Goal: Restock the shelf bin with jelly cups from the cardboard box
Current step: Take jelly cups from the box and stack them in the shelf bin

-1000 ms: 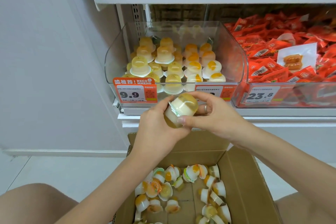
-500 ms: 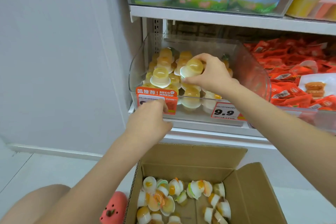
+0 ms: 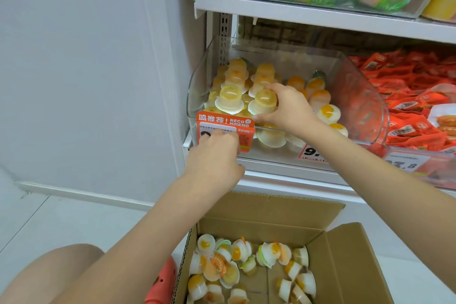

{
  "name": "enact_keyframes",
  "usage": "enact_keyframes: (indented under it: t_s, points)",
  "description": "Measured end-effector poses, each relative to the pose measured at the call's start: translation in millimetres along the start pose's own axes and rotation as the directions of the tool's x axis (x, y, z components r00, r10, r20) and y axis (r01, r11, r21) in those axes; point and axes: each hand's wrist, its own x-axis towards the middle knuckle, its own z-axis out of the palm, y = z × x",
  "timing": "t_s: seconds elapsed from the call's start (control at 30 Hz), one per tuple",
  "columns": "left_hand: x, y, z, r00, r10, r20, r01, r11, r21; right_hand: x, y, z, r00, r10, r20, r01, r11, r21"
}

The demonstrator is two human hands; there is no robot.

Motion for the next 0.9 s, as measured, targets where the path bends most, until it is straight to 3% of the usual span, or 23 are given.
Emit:
enact_keyframes:
  t_s: [0.27,0.43,0.53,0.6,0.7,0.8,0.9]
  points:
    - [-2.3,1.4,9.1,0.999,0.025,0.034,-0.027,0.999,0.044,-7.1,4.8,1.0,0.994,0.049,-0.094,-0.036,0.991,0.129]
    - [-5.5,-4.5,40.7,0.981,0.042,0.190,-0.069,0.988,0.139,-69.9,15.8,-7.2,0.888,-0.063,-0.456,0.212,0.935,0.283]
    - [-7.7,-12.7,75.7,0.947,0.060,0.315,-0.107,0.985,0.133,-125.2,34.9,11.5,0.864,-0.102,-0.493,0.275,0.916,0.292]
    - [-12.5,-22.8,105.7,0.918,0.056,0.392,-0.121,0.982,0.144,-155.9,53.8,38.5,0.921,-0.096,-0.377,0.219,0.929,0.300]
    - [-28.5,-39.9,156.2,0.842,0.016,0.540,-0.170,0.957,0.236,-192.8,91.8,93.9,0.997,-0.053,0.052,0.037,0.964,0.265]
    - [-47.3,-56.0,204.6,0.754,-0.058,0.655,-0.189,0.935,0.300,-223.1,134.3,151.9,0.902,0.091,0.422,-0.141,0.986,0.088]
    - [-63.4,-70.4,241.8,0.679,-0.165,0.715,-0.142,0.927,0.348,-244.4,158.1,187.5,0.774,0.272,0.571,-0.284,0.956,-0.071]
